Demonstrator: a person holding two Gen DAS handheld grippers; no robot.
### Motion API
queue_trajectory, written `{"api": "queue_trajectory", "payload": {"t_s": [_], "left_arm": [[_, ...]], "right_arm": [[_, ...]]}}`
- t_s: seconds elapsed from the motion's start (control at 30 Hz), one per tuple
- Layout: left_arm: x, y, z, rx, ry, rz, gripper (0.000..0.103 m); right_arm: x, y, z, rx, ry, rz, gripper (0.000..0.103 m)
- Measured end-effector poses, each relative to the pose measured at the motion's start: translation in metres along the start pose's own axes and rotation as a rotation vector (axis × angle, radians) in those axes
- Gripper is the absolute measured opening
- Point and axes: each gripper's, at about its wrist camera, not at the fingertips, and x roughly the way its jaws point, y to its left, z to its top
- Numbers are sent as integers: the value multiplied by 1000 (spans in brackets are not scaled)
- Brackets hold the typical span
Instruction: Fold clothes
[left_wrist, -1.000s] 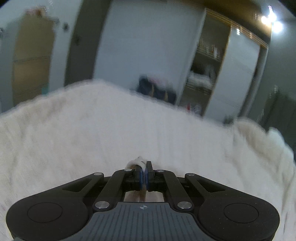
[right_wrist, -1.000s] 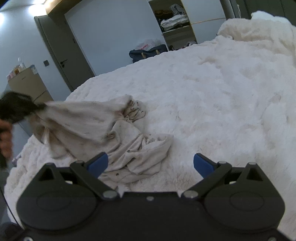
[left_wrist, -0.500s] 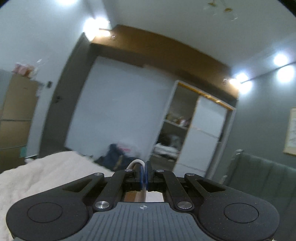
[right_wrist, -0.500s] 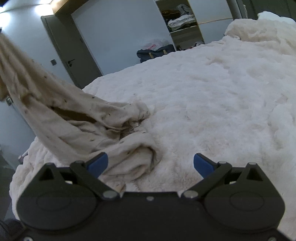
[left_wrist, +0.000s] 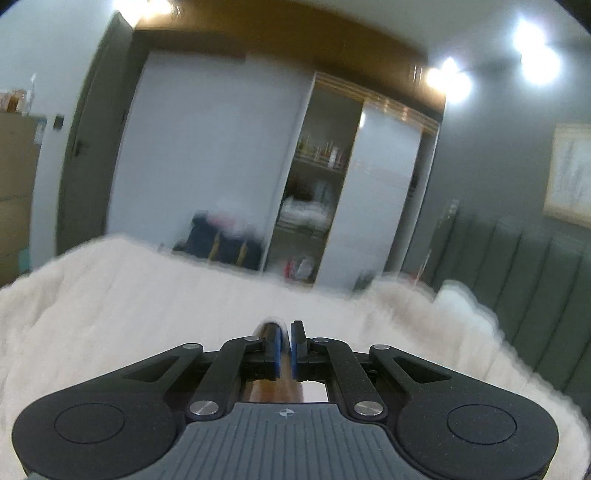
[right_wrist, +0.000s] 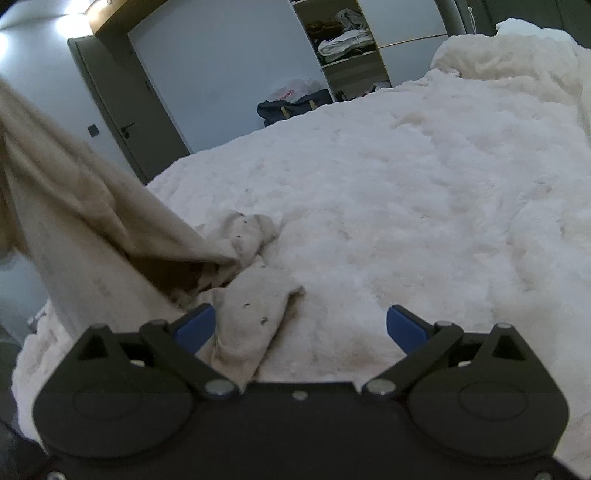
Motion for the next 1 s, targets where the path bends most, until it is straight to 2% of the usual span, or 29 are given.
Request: {"api": "queue_trajectory", "payload": {"t_s": [0.03, 0.2, 0.27, 0.3, 0.33, 0.37, 0.57, 0.7, 0.77, 0.8, 0.87, 0.93, 1.0], "left_arm": [[7, 6, -17, 0, 35, 15, 3], [15, 32, -59, -20, 145, 16, 5], [20, 45, -67, -21, 173, 43, 19], [23, 52, -70, -32, 192, 51, 45], [25, 59, -72, -33, 210, 65, 78], [28, 65, -80, -28, 237, 93, 89], [25, 92, -108, 76, 284, 214, 90], [35, 79, -106, 134, 285, 151, 90], [31, 62, -107, 152, 241, 58, 94], [31, 52, -106, 164, 218, 11, 102], [45, 29, -108, 236, 206, -35, 103], [73, 9, -121, 356, 238, -16, 103], [109, -2, -141, 469, 294, 53, 103]], "right_arm": [[0, -1, -1, -5, 2, -7, 100], [2, -9, -3, -5, 11, -27, 100], [4, -9, -3, -9, 12, -32, 100], [6, -7, -5, -14, 18, -39, 100], [8, -7, -5, -15, 21, -41, 100], [10, -5, -7, -18, 29, -45, 100], [13, 0, -15, -48, 48, -73, 100], [12, 2, -16, -54, 46, -80, 100], [14, 2, -15, -47, 48, -80, 100], [14, 2, -15, -46, 48, -80, 100], [16, 2, -14, -43, 53, -77, 100], [17, 2, -14, -42, 56, -72, 100], [17, 2, -14, -42, 59, -70, 100]]}}
